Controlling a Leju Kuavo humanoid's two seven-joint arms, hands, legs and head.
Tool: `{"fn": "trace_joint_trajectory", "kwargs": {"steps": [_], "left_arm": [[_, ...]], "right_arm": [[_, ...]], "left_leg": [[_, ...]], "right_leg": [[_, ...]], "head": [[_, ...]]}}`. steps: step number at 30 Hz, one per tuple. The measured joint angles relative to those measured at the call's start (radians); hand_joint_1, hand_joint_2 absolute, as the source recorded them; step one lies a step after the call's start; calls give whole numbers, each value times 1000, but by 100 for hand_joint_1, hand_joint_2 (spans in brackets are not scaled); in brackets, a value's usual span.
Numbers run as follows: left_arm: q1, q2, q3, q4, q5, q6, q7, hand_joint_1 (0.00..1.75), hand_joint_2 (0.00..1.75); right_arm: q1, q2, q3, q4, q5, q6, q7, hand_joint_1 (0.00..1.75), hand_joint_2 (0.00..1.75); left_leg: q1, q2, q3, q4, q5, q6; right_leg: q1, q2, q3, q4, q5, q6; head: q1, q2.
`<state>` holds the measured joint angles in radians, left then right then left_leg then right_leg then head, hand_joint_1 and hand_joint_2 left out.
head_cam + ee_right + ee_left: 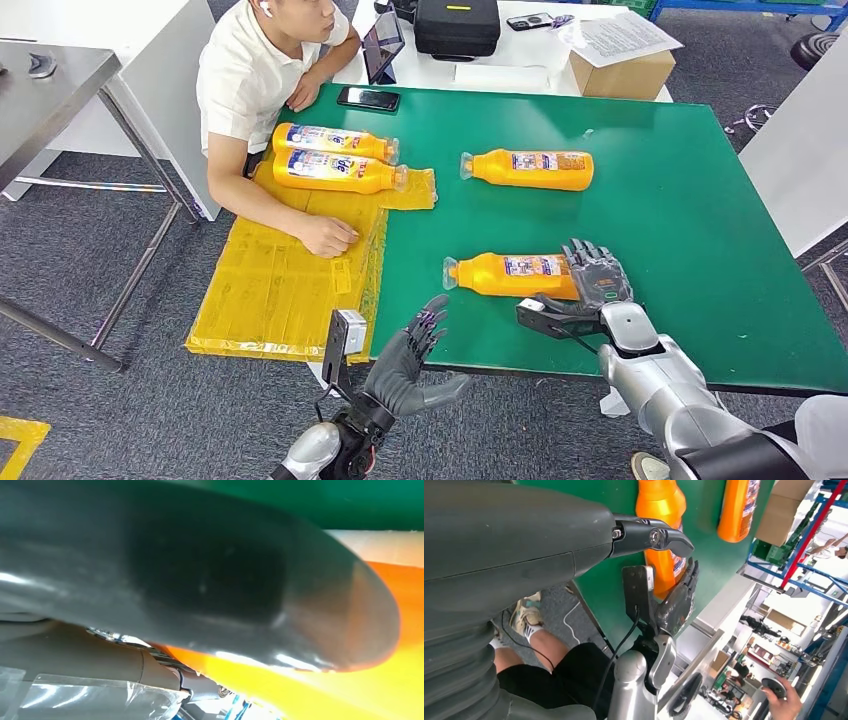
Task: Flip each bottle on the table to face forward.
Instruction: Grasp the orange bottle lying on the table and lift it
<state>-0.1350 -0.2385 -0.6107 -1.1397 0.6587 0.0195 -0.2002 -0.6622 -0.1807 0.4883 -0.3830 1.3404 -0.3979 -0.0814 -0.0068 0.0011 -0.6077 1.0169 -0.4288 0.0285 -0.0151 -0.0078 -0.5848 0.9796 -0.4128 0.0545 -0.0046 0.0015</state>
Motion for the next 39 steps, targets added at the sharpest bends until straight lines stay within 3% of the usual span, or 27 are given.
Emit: {"fn": "trace_joint_trajectory", "kwargs": {"steps": [1,2,5,6,12,34,36,39], "left_arm": [[-1,0,-1,3,3,-1,0,0,175],[-2,0,-3,6,7,-2,1,0,175],[-4,0,-7,13,18,-5,3,0,175],[-5,0,-9,16,21,-6,3,0,175],[-10,0,-18,32,36,-13,3,0,175],[-14,1,-32,43,74,-21,5,0,175],[-14,1,-32,43,75,-20,2,0,175],[-15,1,-32,43,70,-3,-21,0,175]], "right_arm": [[-1,1,0,2,-1,1,-1,0,0],[-2,1,0,5,-3,4,-2,36,44],[-3,1,-1,12,-20,13,-23,167,175],[-3,1,-1,14,-30,16,-38,175,175],[5,-4,-12,21,-79,10,-110,175,175],[14,-11,-37,32,-105,18,-122,175,175],[22,-12,-51,32,-159,23,-160,175,175],[56,-4,-127,31,-347,58,-303,175,175]], "left_leg": [[0,0,0,0,0,0],[0,0,0,0,0,0],[0,0,1,0,0,0],[0,0,1,0,0,0],[0,1,5,0,-1,0],[0,0,12,0,-1,1],[0,0,12,0,-1,1],[0,-1,12,0,-2,1]], "right_leg": [[0,0,0,0,0,0],[0,0,0,0,0,0],[0,0,0,0,0,0],[0,1,0,0,0,0],[0,1,3,-1,0,0],[0,1,8,-1,-1,0],[0,1,8,-1,-1,0],[0,1,10,-1,-1,0]], "head": [[0,0],[0,0],[0,0],[0,0],[0,0],[0,0],[0,0],[0,0]]}}
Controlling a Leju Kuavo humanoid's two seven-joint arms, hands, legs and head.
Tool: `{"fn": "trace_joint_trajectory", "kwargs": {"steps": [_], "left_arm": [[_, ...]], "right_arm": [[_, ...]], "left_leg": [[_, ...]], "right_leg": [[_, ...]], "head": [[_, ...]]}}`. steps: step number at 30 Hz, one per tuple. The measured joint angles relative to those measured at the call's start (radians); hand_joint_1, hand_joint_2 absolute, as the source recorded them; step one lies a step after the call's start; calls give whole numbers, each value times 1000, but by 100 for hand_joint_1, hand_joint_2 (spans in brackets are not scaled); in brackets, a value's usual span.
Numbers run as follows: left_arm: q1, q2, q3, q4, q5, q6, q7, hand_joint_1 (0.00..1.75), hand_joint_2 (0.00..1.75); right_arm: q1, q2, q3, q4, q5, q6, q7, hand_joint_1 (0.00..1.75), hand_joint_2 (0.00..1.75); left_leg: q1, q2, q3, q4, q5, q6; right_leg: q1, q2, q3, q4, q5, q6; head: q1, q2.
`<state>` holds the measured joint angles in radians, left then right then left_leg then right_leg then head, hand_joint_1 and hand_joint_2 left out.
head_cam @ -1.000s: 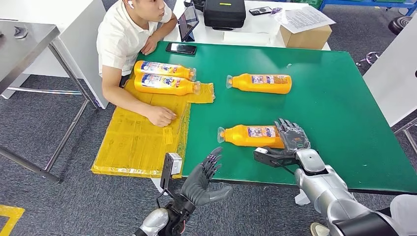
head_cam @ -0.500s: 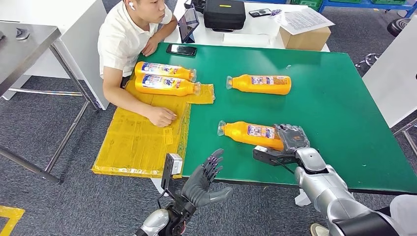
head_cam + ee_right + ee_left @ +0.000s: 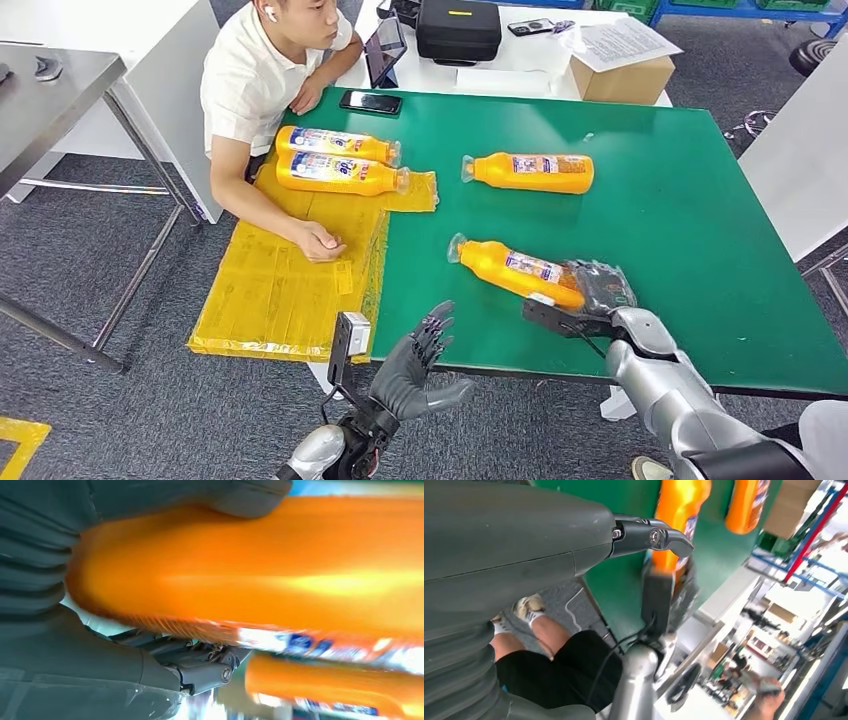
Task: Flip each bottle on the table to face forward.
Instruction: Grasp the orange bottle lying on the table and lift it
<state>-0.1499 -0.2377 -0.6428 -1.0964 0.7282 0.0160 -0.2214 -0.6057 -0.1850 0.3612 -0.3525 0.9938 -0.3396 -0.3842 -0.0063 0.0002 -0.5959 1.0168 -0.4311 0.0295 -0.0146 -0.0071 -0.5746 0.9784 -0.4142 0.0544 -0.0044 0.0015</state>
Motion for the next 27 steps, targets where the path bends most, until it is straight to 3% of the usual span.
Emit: {"fn": "trace_joint_trajectory", "kwargs": {"steps": [6,8,16,20,27], "left_arm": [[0,1,2,0,-47,60,-75,0,175],[1,2,4,-2,-60,78,-95,0,175],[12,16,20,-14,-72,102,-116,0,175],[43,25,47,-38,-87,135,-138,0,175],[75,36,85,-66,-106,155,-156,0,175]], "right_arm": [[71,40,-193,-21,-295,130,-257,175,175],[99,56,-243,-48,-364,170,-304,175,175],[164,83,-310,-131,-465,191,-322,175,175],[216,82,-300,-212,-585,189,-322,175,175],[284,75,-259,-331,-672,152,-320,175,175]], "left_leg": [[1,6,3,0,-4,-2],[1,6,3,0,-4,-2],[1,6,2,0,-3,-2],[1,6,-2,0,-3,-1],[1,5,-8,0,-3,-1]], "right_leg": [[1,5,1,0,0,0],[1,5,1,0,0,0],[1,5,1,0,0,0],[0,5,-2,0,0,0],[0,4,-7,1,0,0]], "head": [[0,0],[0,0],[0,0],[0,0],[0,0]]}}
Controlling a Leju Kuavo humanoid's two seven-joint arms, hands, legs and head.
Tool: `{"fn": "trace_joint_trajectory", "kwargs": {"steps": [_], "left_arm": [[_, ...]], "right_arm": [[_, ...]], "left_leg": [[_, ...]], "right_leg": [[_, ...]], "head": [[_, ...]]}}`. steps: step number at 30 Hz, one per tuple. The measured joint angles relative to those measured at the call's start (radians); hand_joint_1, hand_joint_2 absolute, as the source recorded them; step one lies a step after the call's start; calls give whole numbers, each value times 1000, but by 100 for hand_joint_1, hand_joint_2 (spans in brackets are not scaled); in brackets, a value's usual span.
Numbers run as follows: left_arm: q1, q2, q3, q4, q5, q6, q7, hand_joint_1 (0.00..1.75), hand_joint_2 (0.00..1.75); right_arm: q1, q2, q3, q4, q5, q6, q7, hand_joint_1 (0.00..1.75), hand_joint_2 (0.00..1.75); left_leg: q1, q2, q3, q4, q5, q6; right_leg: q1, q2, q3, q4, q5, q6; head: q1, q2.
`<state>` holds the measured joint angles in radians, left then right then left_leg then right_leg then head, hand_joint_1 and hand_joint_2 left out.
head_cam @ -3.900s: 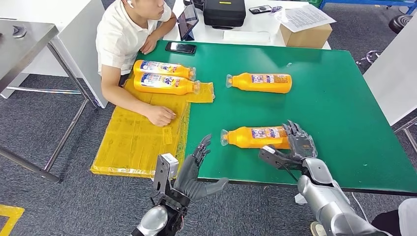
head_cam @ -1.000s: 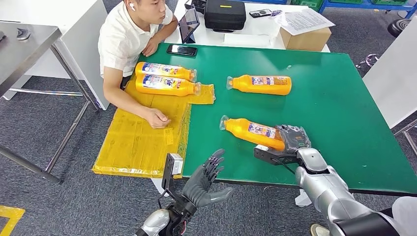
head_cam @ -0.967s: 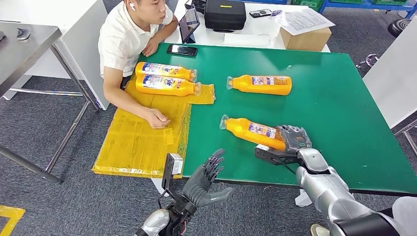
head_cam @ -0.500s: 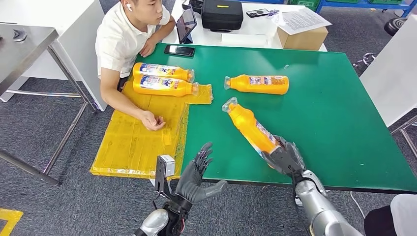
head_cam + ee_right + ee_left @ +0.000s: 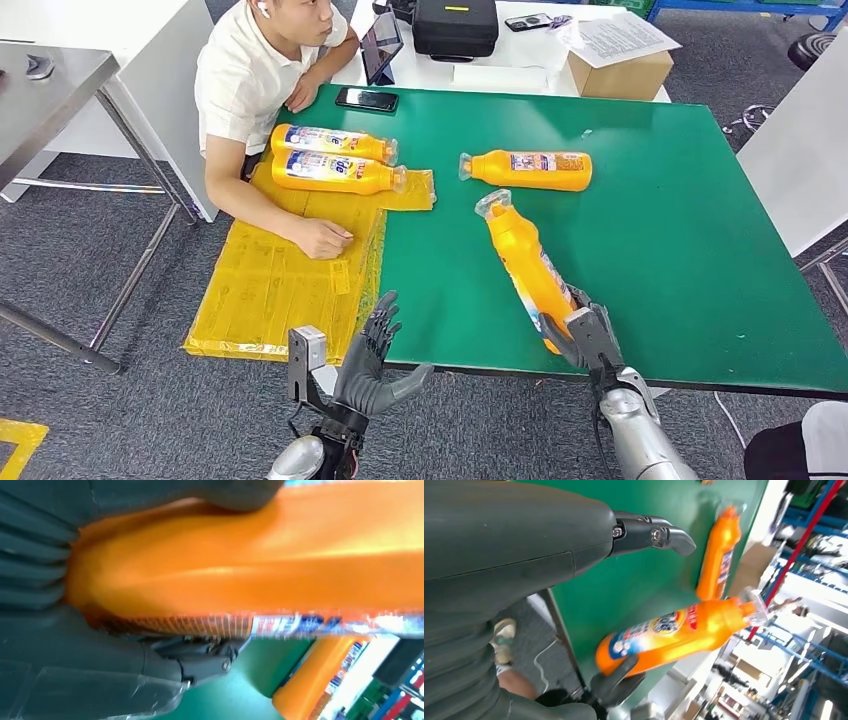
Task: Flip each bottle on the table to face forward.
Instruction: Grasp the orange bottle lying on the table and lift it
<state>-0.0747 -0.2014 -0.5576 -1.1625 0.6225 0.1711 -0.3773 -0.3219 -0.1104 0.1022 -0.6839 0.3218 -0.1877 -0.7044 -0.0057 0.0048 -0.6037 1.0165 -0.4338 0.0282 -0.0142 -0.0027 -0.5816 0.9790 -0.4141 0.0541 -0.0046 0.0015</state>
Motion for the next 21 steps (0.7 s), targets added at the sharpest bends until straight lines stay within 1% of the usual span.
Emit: {"fn": "trace_joint_trajectory", "kwargs": {"steps": [2,4,8,12,16,21], "left_arm": [[-2,0,10,0,-18,9,-11,0,175],[-16,0,22,17,-29,-5,-20,0,175],[-81,-5,40,88,-62,-65,-46,0,175],[-135,-26,44,145,-97,-124,-47,0,175],[-161,-44,48,175,-96,-157,-36,0,175],[-174,-51,52,194,-79,-175,-24,0,175]], "right_arm": [[21,-2,23,-43,-26,-9,1,175,175],[36,-2,58,-95,-46,-4,1,175,175],[43,7,158,-196,-51,18,1,175,175],[42,19,270,-270,-46,56,1,175,175],[42,24,370,-314,-43,81,2,175,175],[42,22,422,-338,-50,92,2,175,175]], "left_leg": [[0,-1,-2,0,0,0],[0,-2,-4,0,1,0],[0,-2,-5,0,2,-1],[0,-2,-6,0,2,-1],[0,-3,-8,0,2,-1],[0,-3,-10,0,2,-1]], "right_leg": [[0,0,-2,0,0,0],[0,0,-4,0,0,0],[0,-1,-5,1,0,0],[0,-1,-6,1,0,0],[0,-2,-7,1,0,0],[0,-2,-9,1,0,0]], "head": [[0,0],[0,0],[0,0],[0,0],[0,0],[0,0]]}}
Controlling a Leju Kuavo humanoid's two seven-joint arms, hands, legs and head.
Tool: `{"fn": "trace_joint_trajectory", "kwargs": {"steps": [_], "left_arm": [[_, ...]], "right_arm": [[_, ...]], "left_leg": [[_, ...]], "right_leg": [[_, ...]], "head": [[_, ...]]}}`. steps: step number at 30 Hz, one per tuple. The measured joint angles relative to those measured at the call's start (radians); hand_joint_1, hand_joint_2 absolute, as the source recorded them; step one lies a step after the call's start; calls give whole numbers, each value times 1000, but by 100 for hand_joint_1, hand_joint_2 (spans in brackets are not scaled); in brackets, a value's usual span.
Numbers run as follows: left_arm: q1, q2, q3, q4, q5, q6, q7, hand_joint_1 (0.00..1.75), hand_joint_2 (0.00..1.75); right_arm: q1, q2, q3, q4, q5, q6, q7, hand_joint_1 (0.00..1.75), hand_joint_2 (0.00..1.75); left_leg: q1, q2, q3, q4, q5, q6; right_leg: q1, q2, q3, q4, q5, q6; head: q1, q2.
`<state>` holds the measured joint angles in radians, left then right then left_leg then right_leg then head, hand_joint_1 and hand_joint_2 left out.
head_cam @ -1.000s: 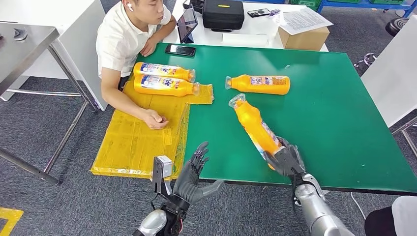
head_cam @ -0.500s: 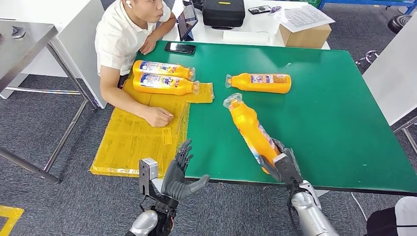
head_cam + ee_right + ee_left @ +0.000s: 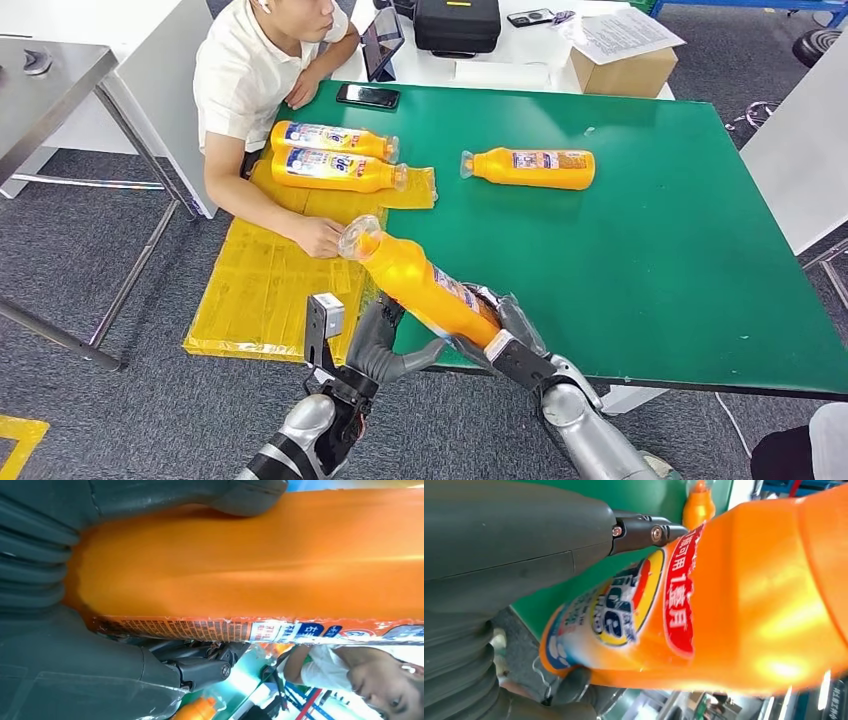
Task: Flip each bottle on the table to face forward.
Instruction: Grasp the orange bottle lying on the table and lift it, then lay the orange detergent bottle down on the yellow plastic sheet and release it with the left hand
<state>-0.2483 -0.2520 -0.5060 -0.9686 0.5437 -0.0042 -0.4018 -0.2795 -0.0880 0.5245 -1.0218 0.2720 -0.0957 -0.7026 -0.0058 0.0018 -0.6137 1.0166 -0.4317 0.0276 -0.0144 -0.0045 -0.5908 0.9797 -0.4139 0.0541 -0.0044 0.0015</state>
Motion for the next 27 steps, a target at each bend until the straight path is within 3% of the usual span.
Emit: {"fn": "trace_joint_trajectory", "kwargs": {"steps": [13,17,21,23,24,27], "left_arm": [[19,-17,49,-51,175,-26,37,0,175],[37,-18,57,-86,243,-60,59,175,175],[65,-20,64,-145,303,-117,79,175,175],[75,-20,67,-166,306,-125,82,175,175],[79,-20,68,-174,307,-126,82,175,175],[89,-20,72,-192,307,-130,82,175,175]], "right_arm": [[-6,-1,141,-10,-41,-23,1,175,175],[-12,-1,158,-10,-46,-20,2,175,175],[-16,3,177,-10,-55,-18,-2,165,175],[-20,4,184,-10,-59,-18,-4,148,175],[-21,5,187,-10,-62,-18,-4,129,175],[-23,6,195,-10,-70,-18,-6,37,175]], "left_leg": [[0,0,-1,0,0,0],[0,0,-1,0,0,0],[0,0,-1,0,0,0],[0,0,-1,0,0,0],[0,0,-1,0,0,0],[0,0,-1,0,0,0]], "right_leg": [[0,0,-1,0,0,0],[0,0,-1,0,0,0],[0,0,-2,0,0,0],[0,0,-2,0,0,0],[0,0,-2,0,0,0],[0,0,-2,0,0,0]], "head": [[0,0],[0,0],[0,0],[0,0],[0,0],[0,0]]}}
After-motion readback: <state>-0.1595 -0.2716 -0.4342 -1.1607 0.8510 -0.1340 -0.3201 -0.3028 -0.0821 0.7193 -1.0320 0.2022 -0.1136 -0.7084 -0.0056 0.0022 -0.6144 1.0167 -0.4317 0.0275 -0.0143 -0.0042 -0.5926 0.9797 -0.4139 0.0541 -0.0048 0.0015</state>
